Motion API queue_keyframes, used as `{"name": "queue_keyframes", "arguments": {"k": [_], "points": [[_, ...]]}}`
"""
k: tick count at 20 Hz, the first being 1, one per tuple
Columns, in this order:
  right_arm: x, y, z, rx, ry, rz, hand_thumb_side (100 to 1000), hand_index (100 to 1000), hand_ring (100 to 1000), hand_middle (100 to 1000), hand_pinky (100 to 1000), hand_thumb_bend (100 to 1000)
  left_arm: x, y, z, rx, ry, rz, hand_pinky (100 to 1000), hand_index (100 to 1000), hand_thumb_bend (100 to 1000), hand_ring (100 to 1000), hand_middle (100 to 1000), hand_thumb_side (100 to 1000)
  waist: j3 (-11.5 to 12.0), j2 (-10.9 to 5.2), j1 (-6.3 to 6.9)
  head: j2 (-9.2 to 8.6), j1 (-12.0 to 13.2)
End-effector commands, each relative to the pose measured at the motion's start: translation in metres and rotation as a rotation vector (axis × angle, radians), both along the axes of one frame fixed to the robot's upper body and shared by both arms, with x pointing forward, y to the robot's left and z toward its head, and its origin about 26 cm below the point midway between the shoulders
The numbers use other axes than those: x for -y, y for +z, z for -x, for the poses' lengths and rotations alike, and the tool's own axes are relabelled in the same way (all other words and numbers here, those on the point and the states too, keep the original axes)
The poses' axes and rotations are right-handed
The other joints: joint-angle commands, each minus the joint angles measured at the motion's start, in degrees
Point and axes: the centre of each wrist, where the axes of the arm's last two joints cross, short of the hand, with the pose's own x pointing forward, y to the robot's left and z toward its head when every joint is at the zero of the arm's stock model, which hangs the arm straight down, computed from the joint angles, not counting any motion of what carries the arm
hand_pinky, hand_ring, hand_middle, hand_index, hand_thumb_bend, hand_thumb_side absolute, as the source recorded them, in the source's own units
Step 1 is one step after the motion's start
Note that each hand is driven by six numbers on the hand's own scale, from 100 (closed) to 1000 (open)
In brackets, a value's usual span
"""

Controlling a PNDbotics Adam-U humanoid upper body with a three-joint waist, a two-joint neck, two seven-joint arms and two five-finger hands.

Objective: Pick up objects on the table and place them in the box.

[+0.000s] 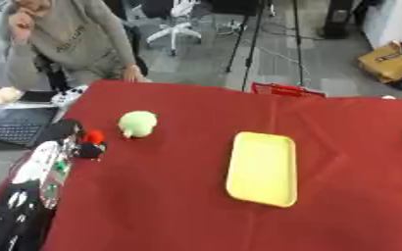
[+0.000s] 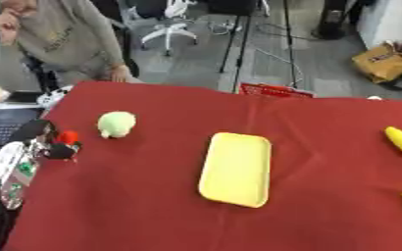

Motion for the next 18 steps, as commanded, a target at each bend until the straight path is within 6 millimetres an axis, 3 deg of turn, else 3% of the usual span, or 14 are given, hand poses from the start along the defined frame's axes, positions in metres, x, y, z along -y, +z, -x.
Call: {"name": "queue_keyframes", "arguments": {"k": [1, 2, 9, 15, 18], "points": [[0.001, 0.007, 0.001, 0.019, 0.005, 0.019, 674, 851, 686, 779, 624, 100, 0.027, 0.04, -0.004, 0.204, -0.174, 0.039, 616, 488, 583, 505, 369, 401, -0.2, -0.29, 0.33, -0.44, 0.3], [0.001, 0.007, 0.001, 0.018, 0.006, 0.018, 674, 852, 686, 779, 625, 100, 0.035, 0.046, -0.005, 0.252, -0.231, 0.07, 595, 483, 656, 495, 363, 408, -0.2, -0.31, 0.3, -0.44, 0.3], [-0.001, 0.006, 0.0, 0.016, 0.019, 0.017, 675, 852, 685, 779, 625, 100, 0.108, 0.062, -0.024, 0.498, -0.543, 0.255, 583, 497, 672, 497, 377, 406, -0.7, -0.35, 0.05, -0.48, -0.5], [-0.002, 0.006, -0.001, 0.014, 0.027, 0.015, 674, 852, 685, 778, 624, 100, 0.155, 0.059, -0.033, 0.517, -0.721, 0.342, 579, 488, 692, 496, 374, 400, -1.1, -0.48, -0.1, -0.47, -4.5], [-0.003, 0.006, -0.001, 0.014, 0.031, 0.014, 675, 852, 685, 778, 624, 100, 0.167, 0.053, -0.037, 0.493, -0.768, 0.354, 583, 489, 684, 499, 376, 398, -1.2, -0.55, -0.19, -0.54, -5.5]]}}
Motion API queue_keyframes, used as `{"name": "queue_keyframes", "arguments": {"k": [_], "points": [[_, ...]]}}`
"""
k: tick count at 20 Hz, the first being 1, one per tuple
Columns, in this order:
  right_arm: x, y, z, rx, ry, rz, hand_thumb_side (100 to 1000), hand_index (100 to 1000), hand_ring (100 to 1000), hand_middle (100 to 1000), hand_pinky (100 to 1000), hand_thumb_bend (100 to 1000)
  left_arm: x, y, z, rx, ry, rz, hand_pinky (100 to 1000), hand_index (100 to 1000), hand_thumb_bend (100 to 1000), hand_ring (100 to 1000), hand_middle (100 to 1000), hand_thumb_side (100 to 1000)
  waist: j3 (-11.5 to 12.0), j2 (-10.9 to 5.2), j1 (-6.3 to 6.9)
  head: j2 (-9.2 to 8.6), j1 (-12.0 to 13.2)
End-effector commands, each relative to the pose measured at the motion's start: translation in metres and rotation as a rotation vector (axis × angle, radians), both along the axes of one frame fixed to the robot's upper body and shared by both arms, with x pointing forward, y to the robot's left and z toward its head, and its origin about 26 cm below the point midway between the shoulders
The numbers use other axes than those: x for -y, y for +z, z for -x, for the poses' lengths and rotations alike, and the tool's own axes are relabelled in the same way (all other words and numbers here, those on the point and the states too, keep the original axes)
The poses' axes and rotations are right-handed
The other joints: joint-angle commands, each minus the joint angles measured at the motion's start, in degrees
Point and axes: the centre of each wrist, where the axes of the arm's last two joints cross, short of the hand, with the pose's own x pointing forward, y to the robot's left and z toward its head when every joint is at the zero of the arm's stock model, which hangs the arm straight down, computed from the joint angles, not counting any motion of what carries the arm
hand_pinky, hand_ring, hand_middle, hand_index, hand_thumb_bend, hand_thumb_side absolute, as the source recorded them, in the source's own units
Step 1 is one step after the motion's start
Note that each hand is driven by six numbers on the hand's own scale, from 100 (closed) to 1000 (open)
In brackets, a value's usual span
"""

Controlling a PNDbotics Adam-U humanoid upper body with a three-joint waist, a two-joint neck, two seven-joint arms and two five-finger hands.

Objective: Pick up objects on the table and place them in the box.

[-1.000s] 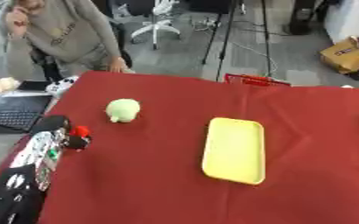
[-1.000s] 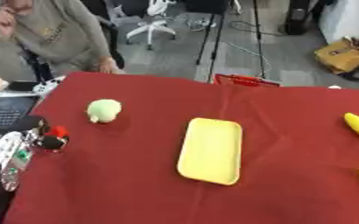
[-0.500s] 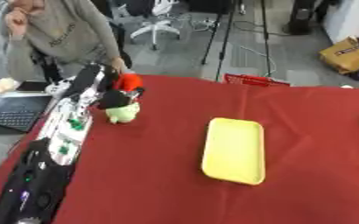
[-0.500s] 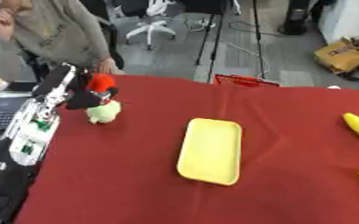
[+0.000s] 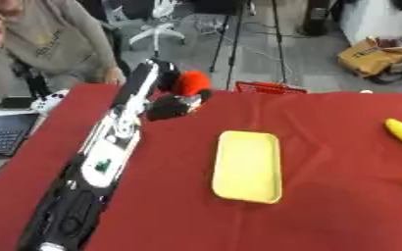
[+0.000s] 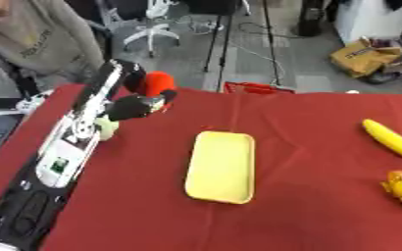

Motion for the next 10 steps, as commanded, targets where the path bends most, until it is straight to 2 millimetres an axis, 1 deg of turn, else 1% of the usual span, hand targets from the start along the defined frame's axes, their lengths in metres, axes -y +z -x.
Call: {"name": "queue_keyframes", "arguments": {"k": [1, 4, 8, 10], "points": [[-0.001, 0.007, 0.0, 0.019, 0.013, 0.01, 675, 852, 685, 778, 625, 100, 0.014, 0.0, -0.005, -0.005, -0.071, -0.023, 592, 495, 680, 507, 384, 401, -0.1, -0.56, -0.26, -0.54, -1.4], [-0.001, 0.007, -0.001, 0.02, 0.015, 0.01, 675, 852, 685, 778, 624, 100, 0.021, -0.013, -0.009, -0.085, -0.131, -0.112, 613, 506, 652, 521, 396, 411, -0.1, -0.53, -0.34, -0.57, -1.7], [-0.001, 0.007, -0.001, 0.02, 0.017, 0.01, 674, 852, 685, 778, 624, 100, 0.022, -0.035, -0.014, -0.248, -0.193, -0.292, 651, 526, 630, 554, 412, 410, -0.1, -0.42, -0.31, -0.42, -1.9], [-0.002, 0.007, -0.001, 0.019, 0.021, 0.01, 674, 852, 685, 778, 624, 100, 0.023, -0.043, -0.016, -0.3, -0.212, -0.364, 657, 532, 627, 560, 419, 410, 0.0, -0.37, -0.32, -0.49, -1.9]]}}
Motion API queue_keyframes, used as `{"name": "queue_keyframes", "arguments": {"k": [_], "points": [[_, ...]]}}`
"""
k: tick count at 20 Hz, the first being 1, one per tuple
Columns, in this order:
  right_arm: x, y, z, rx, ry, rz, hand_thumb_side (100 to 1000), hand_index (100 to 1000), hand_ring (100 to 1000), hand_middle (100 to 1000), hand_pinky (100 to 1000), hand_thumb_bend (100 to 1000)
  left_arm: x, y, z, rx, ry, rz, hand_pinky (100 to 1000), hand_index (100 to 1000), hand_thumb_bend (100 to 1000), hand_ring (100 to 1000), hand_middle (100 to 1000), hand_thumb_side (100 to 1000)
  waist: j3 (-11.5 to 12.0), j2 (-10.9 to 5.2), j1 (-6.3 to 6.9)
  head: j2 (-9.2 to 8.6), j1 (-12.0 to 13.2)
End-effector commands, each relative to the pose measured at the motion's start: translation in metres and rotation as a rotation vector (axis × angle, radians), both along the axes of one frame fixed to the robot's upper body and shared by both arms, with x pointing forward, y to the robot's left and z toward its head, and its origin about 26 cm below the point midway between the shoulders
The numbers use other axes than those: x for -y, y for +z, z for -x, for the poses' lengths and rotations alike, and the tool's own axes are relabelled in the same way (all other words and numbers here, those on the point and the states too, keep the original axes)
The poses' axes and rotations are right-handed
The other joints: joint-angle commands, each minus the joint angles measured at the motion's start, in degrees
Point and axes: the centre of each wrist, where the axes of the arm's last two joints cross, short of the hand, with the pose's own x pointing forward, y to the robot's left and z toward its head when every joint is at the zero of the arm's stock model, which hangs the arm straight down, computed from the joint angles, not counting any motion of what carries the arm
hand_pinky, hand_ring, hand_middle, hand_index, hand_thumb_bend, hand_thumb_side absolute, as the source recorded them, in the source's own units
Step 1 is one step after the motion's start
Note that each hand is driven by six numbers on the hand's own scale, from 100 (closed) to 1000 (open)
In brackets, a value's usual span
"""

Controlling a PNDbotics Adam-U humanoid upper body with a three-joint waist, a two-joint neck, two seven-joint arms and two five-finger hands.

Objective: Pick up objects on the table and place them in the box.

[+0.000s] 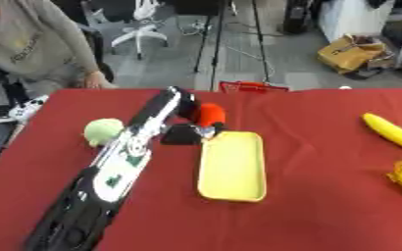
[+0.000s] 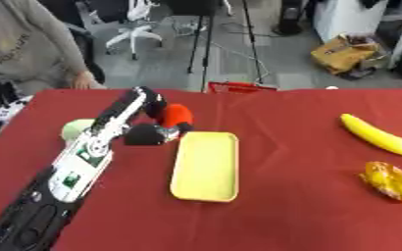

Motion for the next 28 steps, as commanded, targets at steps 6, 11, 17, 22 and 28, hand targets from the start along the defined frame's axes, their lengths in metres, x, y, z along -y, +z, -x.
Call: {"name": "queue_keyframes", "arguments": {"k": [6, 11, 17, 22, 28], "points": [[-0.002, 0.007, -0.001, 0.018, 0.019, 0.009, 674, 852, 684, 778, 625, 100, 0.015, -0.011, -0.009, -0.021, -0.059, -0.221, 671, 541, 621, 572, 429, 409, 0.0, -0.28, -0.39, -0.49, 0.0], [-0.002, 0.006, -0.001, 0.017, 0.022, 0.008, 674, 852, 684, 778, 625, 100, 0.025, -0.019, -0.009, 0.017, -0.084, -0.203, 663, 538, 634, 563, 426, 408, -0.1, -0.26, -0.44, -0.67, -0.1], [-0.002, 0.007, -0.001, 0.018, 0.019, 0.008, 674, 852, 684, 779, 625, 100, 0.027, -0.032, -0.01, 0.02, -0.089, -0.238, 672, 569, 639, 573, 455, 420, -0.1, -0.3, -0.53, -0.77, 0.3], [-0.002, 0.006, -0.001, 0.018, 0.02, 0.007, 674, 852, 684, 778, 625, 100, 0.028, -0.035, -0.01, 0.091, -0.057, -0.208, 664, 579, 692, 568, 462, 441, 0.0, -0.23, -0.62, -0.73, 0.3], [-0.002, 0.006, -0.001, 0.016, 0.022, 0.007, 674, 852, 683, 778, 625, 100, 0.035, -0.036, -0.012, 0.219, -0.024, -0.147, 742, 743, 1000, 695, 708, 554, 0.0, -0.22, -0.7, -0.63, 0.4]]}}
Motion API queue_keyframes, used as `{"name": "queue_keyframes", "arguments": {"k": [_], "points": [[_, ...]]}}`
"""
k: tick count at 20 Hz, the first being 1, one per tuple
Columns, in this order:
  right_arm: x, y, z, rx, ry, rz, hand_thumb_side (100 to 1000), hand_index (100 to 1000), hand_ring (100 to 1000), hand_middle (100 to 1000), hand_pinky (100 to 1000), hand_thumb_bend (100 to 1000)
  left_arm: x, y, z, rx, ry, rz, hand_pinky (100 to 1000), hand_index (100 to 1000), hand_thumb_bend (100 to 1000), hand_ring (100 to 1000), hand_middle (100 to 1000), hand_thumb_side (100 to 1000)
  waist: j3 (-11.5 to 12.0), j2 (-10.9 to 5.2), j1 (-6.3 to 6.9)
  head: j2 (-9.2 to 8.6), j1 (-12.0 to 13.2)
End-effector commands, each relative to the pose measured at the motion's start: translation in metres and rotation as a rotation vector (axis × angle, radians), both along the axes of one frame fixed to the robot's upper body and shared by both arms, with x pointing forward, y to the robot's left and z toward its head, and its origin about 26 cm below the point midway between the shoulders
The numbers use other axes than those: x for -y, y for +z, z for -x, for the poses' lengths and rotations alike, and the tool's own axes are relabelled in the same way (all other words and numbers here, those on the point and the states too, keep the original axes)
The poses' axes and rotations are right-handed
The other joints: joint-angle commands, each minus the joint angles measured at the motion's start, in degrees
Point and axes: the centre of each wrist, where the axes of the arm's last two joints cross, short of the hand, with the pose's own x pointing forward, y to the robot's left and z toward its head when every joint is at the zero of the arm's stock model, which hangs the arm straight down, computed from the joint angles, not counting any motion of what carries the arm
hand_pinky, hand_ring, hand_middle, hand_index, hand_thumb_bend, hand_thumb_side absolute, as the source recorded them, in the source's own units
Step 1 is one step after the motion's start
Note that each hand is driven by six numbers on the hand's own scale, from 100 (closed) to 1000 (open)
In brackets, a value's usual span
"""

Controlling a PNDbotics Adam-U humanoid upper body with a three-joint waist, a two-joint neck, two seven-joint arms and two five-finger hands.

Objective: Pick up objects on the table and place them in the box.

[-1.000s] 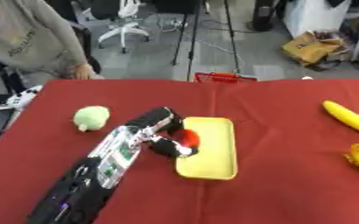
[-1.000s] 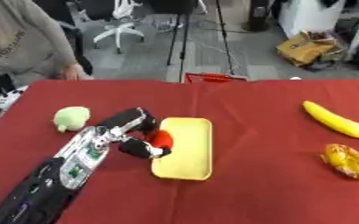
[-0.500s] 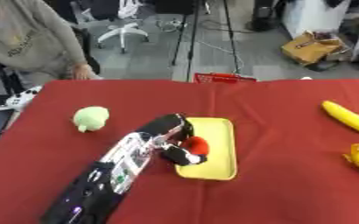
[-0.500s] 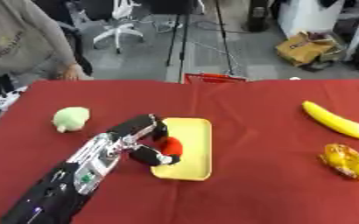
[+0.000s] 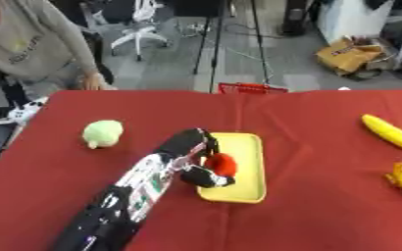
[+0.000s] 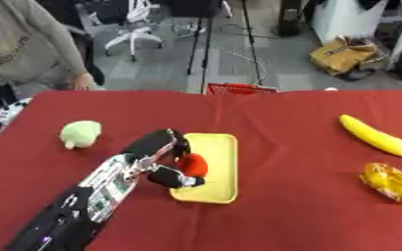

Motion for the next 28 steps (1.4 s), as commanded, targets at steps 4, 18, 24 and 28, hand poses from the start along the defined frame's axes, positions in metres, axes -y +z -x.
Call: {"name": "queue_keyframes", "arguments": {"k": [4, 18, 24, 28], "points": [[-0.001, 0.006, 0.0, 0.02, 0.01, 0.007, 674, 853, 683, 778, 625, 100, 0.007, 0.013, -0.006, 0.199, 0.02, 0.012, 804, 834, 1000, 802, 854, 702, 0.0, -0.26, -0.71, -0.4, 0.1], [0.001, 0.005, 0.0, 0.018, 0.0, 0.005, 675, 853, 682, 779, 626, 100, -0.018, 0.034, 0.007, 0.583, 0.254, 0.407, 713, 793, 961, 746, 817, 828, 0.5, -0.23, -0.82, -0.36, -0.8], [0.003, 0.005, 0.001, 0.017, -0.011, 0.006, 676, 854, 682, 779, 626, 100, -0.072, 0.076, 0.032, 0.746, 0.415, 0.865, 699, 790, 796, 742, 807, 967, 1.1, -0.3, -0.73, -0.24, -1.7], [0.003, 0.005, 0.001, 0.018, -0.015, 0.006, 676, 854, 682, 779, 627, 100, -0.11, 0.079, 0.047, 0.77, 0.49, 1.034, 688, 782, 682, 736, 796, 1000, 1.4, -0.25, -0.68, -0.26, -2.1]]}}
